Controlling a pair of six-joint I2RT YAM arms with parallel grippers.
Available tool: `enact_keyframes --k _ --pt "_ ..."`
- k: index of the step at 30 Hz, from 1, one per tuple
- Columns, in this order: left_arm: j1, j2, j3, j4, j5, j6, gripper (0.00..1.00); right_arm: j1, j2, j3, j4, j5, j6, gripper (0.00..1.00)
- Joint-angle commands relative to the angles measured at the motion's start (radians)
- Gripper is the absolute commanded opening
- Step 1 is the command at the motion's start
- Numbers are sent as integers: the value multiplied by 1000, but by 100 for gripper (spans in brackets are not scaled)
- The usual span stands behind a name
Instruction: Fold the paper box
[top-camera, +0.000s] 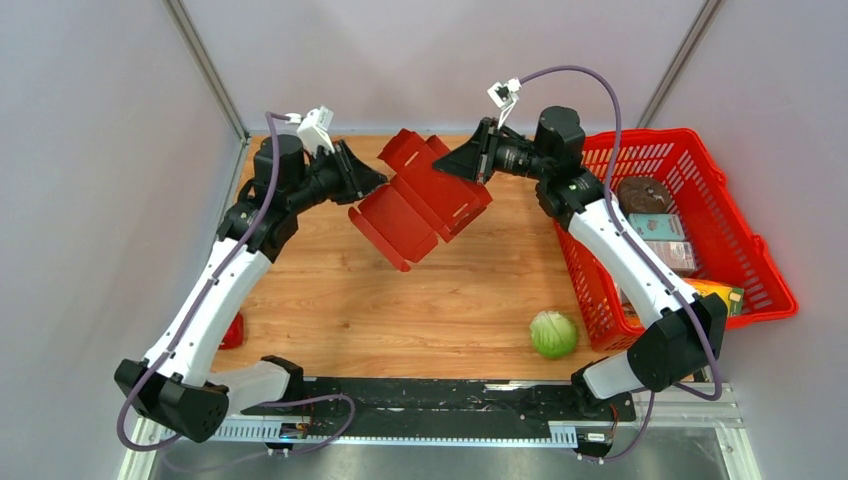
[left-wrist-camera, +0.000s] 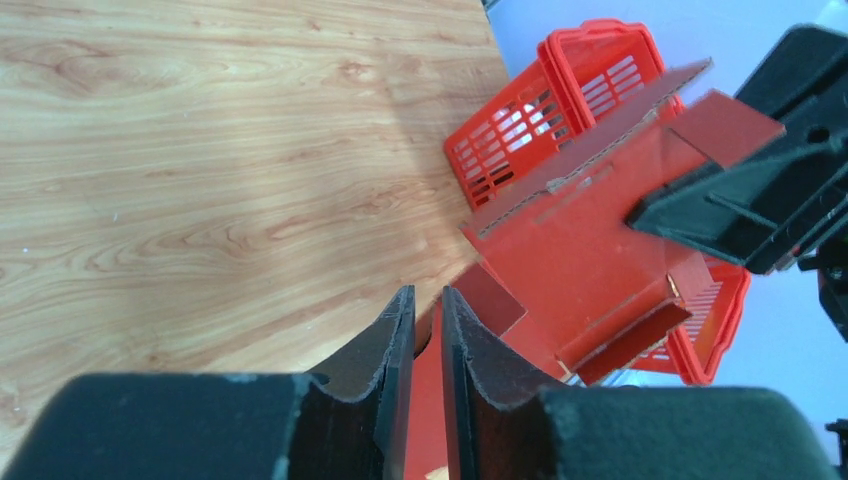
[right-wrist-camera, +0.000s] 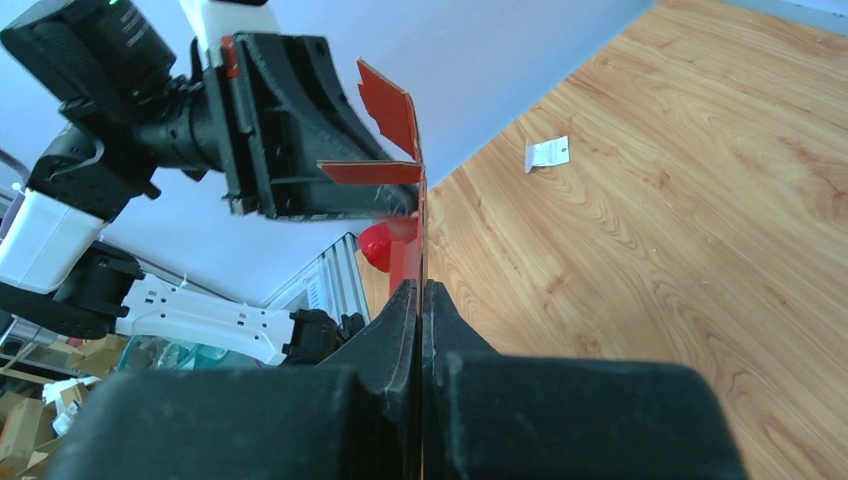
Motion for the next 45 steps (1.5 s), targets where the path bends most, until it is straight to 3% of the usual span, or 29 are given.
enact_keyframes --k 1,5,11,14,17,20,22,24,31,45 --pt "-132 -74 -29 35 -102 71 23 3 -14 8 70 13 44 0" --pt "-230 -97 -91 44 -292 88 23 10 0 25 80 10 104 0" --pt "-252 -78 -129 63 -323 62 25 18 18 30 105 -36 104 0" --pt "-252 -100 -111 31 -331 100 33 16 38 56 12 -52 16 0" --pt "-250 -164 -115 3 -366 174 54 18 43 79 -127 -36 -110 0" --pt "-250 -151 -46 -93 -409 293 68 18 47 88 -168 -80 -186 0" --pt "-250 -94 88 -235 -414 391 68 18 64 109 -199 -108 -219 0" --pt "-250 -45 164 -276 -399 453 68 16 78 129 -240 -129 -239 0" --pt "-232 -58 135 -196 -246 514 67 18 116 157 -266 -198 -253 0" --pt "-180 14 136 -172 -254 478 54 27 147 178 -358 -217 -341 0"
